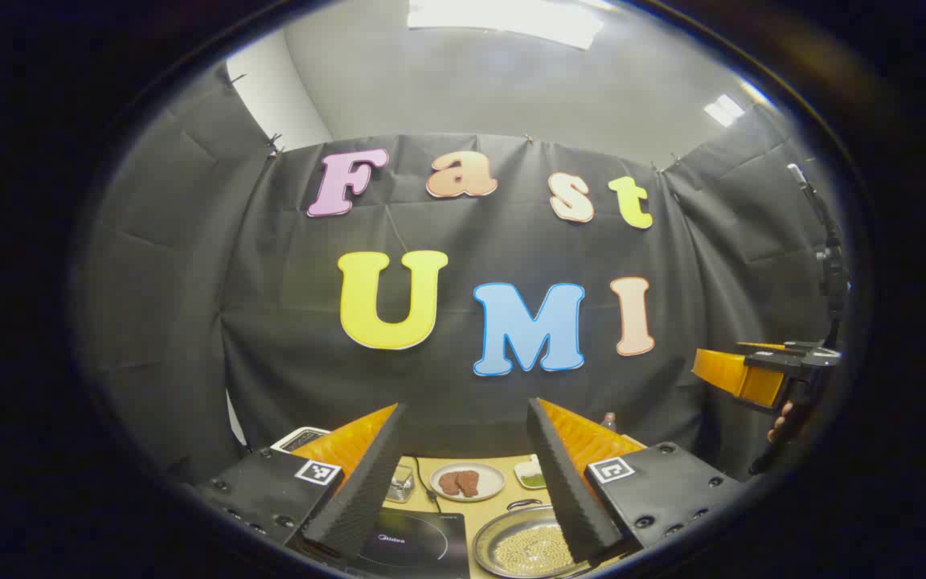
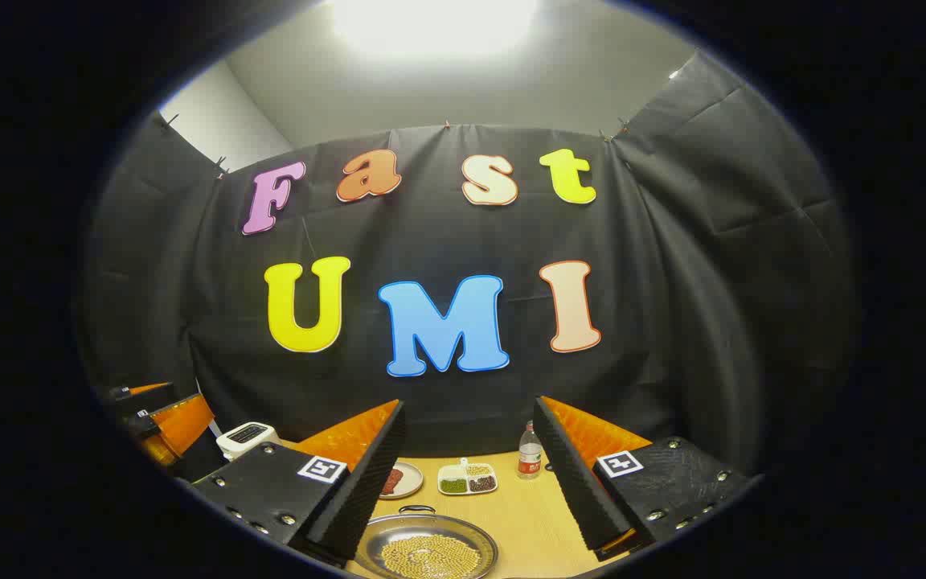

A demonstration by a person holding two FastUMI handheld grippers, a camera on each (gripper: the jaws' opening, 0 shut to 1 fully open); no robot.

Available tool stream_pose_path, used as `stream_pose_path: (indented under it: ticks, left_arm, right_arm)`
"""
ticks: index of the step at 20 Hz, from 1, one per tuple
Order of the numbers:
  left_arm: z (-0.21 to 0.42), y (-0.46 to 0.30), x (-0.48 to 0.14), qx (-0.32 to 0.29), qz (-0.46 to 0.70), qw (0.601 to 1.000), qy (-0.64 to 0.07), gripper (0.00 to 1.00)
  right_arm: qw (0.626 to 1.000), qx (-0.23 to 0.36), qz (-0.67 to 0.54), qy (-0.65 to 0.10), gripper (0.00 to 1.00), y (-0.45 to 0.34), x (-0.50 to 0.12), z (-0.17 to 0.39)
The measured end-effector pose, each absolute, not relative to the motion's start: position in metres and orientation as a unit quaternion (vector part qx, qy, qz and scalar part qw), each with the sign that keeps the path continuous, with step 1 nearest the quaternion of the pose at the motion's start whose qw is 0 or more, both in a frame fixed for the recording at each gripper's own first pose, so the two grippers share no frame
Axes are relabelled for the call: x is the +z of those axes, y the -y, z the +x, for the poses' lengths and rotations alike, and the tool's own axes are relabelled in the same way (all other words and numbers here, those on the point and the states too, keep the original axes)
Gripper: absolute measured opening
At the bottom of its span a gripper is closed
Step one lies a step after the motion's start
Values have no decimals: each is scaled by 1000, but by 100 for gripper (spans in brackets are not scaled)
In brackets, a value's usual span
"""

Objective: First push the handle of the pot to place it horizontally, then grasp the pot with both hands and set it on the induction cooktop.

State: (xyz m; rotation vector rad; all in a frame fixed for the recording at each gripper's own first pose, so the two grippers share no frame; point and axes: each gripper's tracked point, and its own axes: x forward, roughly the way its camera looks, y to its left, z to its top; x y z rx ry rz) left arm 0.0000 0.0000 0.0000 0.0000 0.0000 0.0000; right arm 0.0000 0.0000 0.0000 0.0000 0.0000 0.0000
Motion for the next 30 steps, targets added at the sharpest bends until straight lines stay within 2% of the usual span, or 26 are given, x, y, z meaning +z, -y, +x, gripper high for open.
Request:
stream_pose_path:
  ticks: [1, 16, 23, 30]
  left_arm:
    - [1, 1, 2, -1, -2, 1000, 1, 96]
    - [3, 12, 2, -17, -7, 1000, 0, 96]
    - [1, 7, -1, -10, 0, 1000, -3, 96]
    - [1, -7, -5, 4, 3, 1000, -5, 96]
  right_arm:
    - [1000, -1, 1, 1, 100, 1, -1, 0]
    - [1000, -11, -1, -6, 98, 9, -6, -6]
    - [999, -7, 10, -47, 98, 6, -32, -7]
    - [992, 16, 3, -124, 96, -9, -84, -6]
